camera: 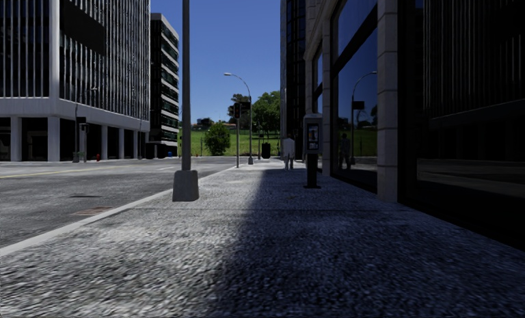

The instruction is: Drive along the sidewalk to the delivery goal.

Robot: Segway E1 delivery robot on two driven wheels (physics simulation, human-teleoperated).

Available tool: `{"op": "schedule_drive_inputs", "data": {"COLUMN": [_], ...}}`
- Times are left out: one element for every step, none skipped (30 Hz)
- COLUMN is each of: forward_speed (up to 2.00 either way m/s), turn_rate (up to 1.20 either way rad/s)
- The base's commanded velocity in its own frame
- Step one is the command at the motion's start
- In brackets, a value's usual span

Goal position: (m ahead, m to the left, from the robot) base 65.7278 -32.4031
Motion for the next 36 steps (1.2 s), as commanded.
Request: {"op": "schedule_drive_inputs", "data": {"forward_speed": [2.0,2.0,2.0,2.0,2.0,2.0,2.0,2.0,2.0,2.0,2.0,2.0,2.0,2.0,2.0,2.0,2.0,2.0,2.0,2.0,2.0,2.0,2.0,2.0,2.0,2.0,2.0,2.0,2.0,2.0,2.0,2.0,2.0,2.0,2.0,2.0], "turn_rate": [-0.11,-0.14,-0.14,-0.15,-0.16,-0.17,-0.21,-0.23,-0.23,-0.23,-0.23,-0.23,-0.23,-0.23,-0.23,-0.23,-0.23,-0.24,-0.24,-0.24,-0.24,-0.21,-0.21,-0.21,-0.2,0.0,0.0,0.0,0.0,0.0,0.0,0.0,0.0,0.0,0.0,0.0]}}
